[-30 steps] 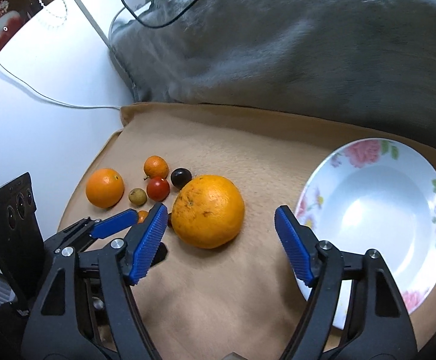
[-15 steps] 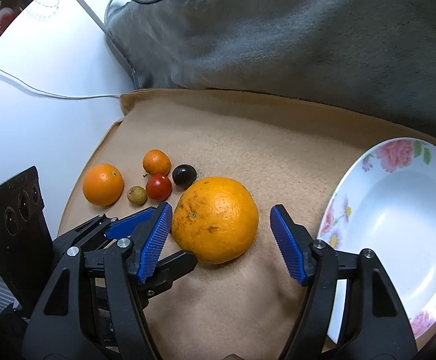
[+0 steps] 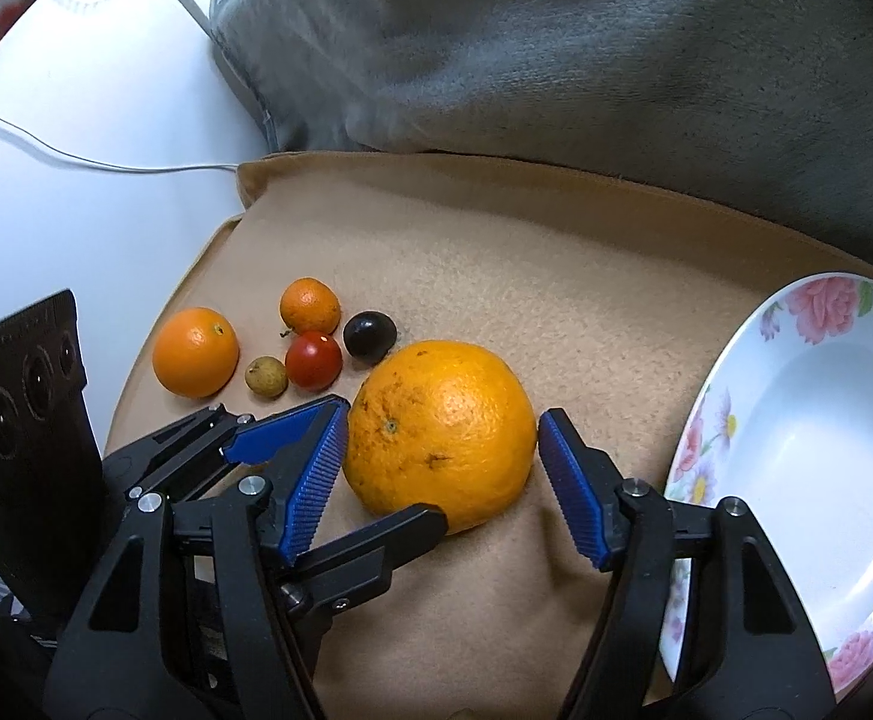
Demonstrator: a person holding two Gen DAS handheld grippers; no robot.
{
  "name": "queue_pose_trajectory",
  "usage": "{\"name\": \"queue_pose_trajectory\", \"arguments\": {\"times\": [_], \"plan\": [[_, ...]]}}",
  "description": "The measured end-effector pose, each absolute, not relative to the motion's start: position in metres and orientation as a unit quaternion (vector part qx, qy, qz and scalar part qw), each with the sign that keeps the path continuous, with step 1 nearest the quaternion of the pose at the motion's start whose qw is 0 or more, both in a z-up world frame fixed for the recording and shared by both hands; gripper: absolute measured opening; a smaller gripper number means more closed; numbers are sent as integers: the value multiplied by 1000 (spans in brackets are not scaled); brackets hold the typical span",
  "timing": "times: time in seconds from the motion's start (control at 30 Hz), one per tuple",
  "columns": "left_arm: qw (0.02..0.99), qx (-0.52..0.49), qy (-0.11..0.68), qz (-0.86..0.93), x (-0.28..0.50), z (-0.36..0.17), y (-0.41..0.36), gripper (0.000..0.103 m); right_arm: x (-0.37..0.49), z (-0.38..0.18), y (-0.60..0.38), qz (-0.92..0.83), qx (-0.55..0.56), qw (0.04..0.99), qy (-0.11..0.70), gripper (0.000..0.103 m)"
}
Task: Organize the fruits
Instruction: 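Move the right tool toward the bumpy orange and open its fingers around it, then close the right tool on the bumpy orange and lift it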
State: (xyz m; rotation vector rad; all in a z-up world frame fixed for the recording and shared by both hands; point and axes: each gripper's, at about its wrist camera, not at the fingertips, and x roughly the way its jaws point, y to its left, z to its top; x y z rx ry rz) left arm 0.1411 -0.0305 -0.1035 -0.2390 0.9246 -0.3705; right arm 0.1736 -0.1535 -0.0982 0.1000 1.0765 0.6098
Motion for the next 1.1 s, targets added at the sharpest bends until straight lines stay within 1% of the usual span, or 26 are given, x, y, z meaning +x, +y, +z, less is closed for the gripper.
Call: {"name": "queue_pose_trajectory", "arguments": {"times": [0.43,0.67,1.0,1.1], "plan": [[876,-77,437,-188,142,-104,-42,71,173,-99,-152,281,50,818,500,67],[876,-80,438,-186,143,-104,-43,71,171,-98,-155,281,55,819,498,63],[878,-78,437,-178,140,-105,-43,71,169,-95,-157,279,57,821,495,61],[878,-82,437,-176,140,-103,-44,71,168,-92,-159,279,62,822,492,59]]}}
